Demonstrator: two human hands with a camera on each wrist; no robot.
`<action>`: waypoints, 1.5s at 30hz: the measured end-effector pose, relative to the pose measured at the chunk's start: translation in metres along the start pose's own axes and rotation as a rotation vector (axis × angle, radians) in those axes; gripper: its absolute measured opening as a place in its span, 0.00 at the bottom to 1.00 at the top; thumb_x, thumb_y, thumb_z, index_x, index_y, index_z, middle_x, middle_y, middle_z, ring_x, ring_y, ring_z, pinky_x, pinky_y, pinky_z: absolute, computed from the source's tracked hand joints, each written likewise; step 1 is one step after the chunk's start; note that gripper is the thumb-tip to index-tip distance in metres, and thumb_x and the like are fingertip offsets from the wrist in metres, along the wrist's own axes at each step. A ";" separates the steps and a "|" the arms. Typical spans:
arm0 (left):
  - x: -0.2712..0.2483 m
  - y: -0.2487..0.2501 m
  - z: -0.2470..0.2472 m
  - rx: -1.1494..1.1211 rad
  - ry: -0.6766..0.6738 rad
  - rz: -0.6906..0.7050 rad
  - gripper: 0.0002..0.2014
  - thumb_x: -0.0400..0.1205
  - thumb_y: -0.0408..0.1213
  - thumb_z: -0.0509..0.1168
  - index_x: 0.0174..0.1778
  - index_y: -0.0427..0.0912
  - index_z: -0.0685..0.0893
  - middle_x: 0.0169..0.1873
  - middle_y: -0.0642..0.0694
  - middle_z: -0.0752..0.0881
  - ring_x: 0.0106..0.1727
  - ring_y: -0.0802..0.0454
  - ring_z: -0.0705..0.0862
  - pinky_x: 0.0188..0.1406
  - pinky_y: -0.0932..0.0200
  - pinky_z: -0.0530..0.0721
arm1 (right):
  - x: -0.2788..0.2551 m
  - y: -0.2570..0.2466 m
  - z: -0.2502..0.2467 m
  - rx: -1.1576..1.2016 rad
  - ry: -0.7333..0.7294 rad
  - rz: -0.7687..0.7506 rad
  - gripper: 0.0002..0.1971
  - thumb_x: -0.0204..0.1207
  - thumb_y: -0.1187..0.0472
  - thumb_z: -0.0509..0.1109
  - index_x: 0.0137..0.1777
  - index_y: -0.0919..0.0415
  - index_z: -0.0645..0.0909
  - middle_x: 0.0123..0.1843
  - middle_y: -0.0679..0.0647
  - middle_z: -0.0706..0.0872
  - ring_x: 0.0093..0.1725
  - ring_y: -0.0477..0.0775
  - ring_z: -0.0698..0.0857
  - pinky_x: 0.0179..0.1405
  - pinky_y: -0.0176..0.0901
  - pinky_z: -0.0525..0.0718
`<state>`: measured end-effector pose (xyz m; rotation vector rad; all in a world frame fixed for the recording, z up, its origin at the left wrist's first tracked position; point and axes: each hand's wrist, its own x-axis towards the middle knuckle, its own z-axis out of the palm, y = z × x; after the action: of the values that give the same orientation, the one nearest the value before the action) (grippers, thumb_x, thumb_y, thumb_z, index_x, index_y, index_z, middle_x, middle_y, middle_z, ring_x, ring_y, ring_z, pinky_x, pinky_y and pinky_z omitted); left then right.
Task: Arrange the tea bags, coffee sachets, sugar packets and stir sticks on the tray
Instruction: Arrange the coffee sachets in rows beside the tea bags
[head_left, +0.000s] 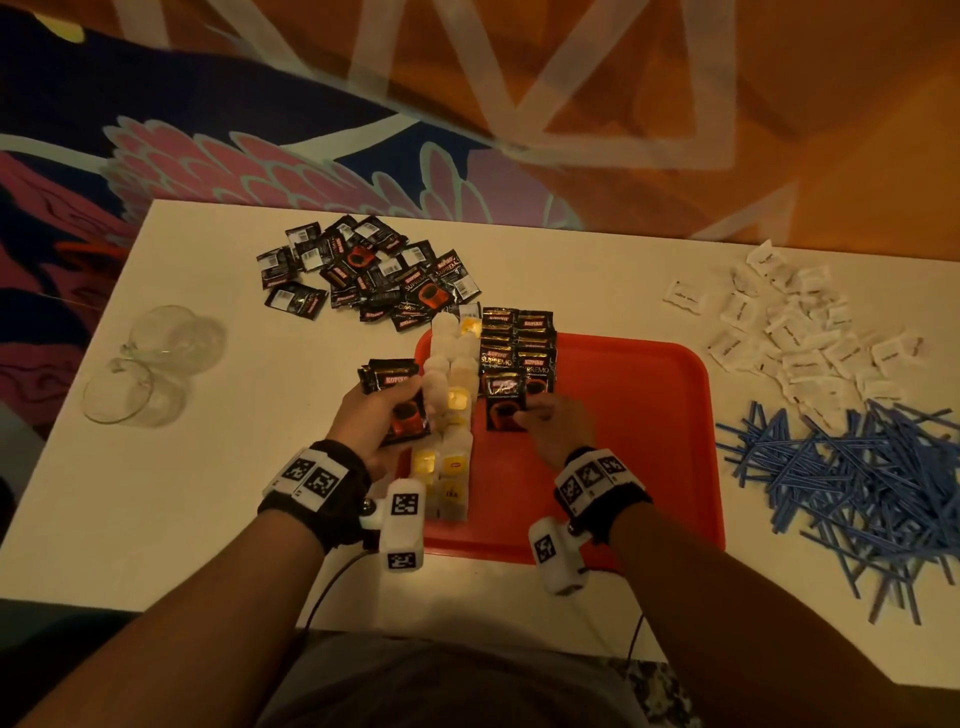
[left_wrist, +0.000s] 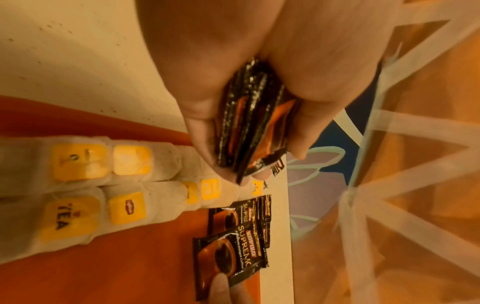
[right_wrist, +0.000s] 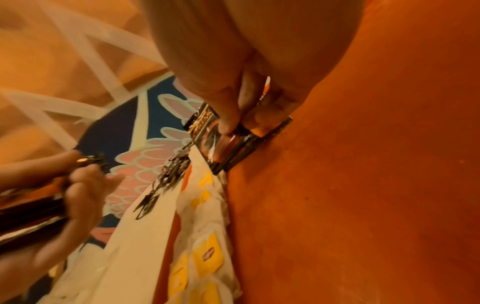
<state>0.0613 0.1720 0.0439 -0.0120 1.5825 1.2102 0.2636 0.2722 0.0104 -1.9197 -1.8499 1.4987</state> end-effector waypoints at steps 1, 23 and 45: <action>-0.001 -0.001 -0.003 -0.012 -0.012 0.000 0.21 0.77 0.39 0.76 0.65 0.38 0.85 0.48 0.37 0.90 0.48 0.42 0.90 0.50 0.41 0.88 | 0.005 -0.001 0.001 0.026 0.023 0.038 0.13 0.78 0.57 0.74 0.62 0.56 0.84 0.61 0.50 0.87 0.57 0.47 0.83 0.53 0.37 0.78; -0.012 -0.002 -0.030 -0.130 -0.014 -0.050 0.17 0.84 0.31 0.65 0.69 0.34 0.79 0.37 0.42 0.90 0.34 0.49 0.91 0.28 0.54 0.89 | 0.041 -0.013 0.024 -0.058 0.116 0.126 0.11 0.74 0.53 0.78 0.53 0.55 0.85 0.50 0.48 0.89 0.47 0.43 0.81 0.45 0.34 0.76; -0.020 -0.009 0.022 0.105 -0.106 0.123 0.14 0.76 0.27 0.75 0.57 0.42 0.89 0.50 0.41 0.93 0.55 0.42 0.91 0.53 0.47 0.88 | -0.027 -0.027 0.008 0.187 -0.236 -0.207 0.14 0.74 0.48 0.77 0.55 0.52 0.85 0.55 0.45 0.87 0.53 0.40 0.84 0.54 0.46 0.87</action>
<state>0.0903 0.1721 0.0547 0.2170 1.5701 1.2006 0.2450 0.2540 0.0386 -1.4765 -1.8497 1.8168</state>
